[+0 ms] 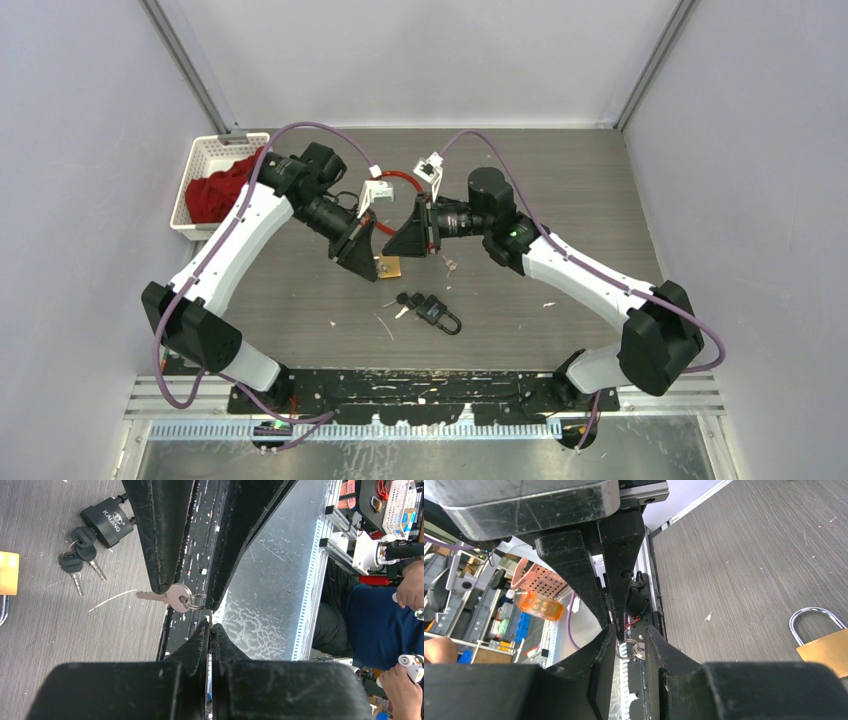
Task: Unlock with the key
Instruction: Pick up the key from the center of the board.
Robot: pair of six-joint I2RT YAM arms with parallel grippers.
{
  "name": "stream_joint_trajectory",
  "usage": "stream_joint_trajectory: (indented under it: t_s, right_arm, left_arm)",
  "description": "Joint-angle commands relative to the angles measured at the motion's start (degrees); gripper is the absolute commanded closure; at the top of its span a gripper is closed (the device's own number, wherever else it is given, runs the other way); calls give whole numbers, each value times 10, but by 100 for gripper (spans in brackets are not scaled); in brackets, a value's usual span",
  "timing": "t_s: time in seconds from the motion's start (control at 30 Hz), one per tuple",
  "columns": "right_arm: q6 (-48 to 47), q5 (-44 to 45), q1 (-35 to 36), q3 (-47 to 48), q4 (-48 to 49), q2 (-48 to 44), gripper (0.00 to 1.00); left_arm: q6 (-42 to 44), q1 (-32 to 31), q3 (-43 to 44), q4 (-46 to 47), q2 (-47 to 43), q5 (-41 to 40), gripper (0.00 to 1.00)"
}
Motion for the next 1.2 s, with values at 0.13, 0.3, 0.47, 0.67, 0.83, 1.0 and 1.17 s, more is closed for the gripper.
stream_joint_trajectory:
  t_s: [0.13, 0.3, 0.47, 0.67, 0.83, 1.0, 1.17]
  right_arm:
    - [1, -37, 17, 1, 34, 1, 67]
    - [-5, -43, 19, 0, 27, 0, 70]
    - [-5, -42, 19, 2, 22, 1, 85]
    - [-14, -44, 20, 0, 2, 2, 78]
    - [-11, -46, 20, 0, 12, 1, 91]
    - [-8, -33, 21, -4, 23, -9, 99]
    - [13, 17, 13, -40, 60, -47, 99]
  left_arm:
    - [10, -2, 24, -8, -8, 21, 100]
    - [10, -2, 26, -8, -9, 21, 100]
    - [11, -2, 26, -9, -10, 21, 100]
    - [12, -2, 26, -8, -12, 20, 100]
    - [12, -2, 25, -8, -11, 20, 100]
    - [1, -2, 24, 4, -12, 14, 100]
    - [-19, 1, 24, 6, -9, -18, 54]
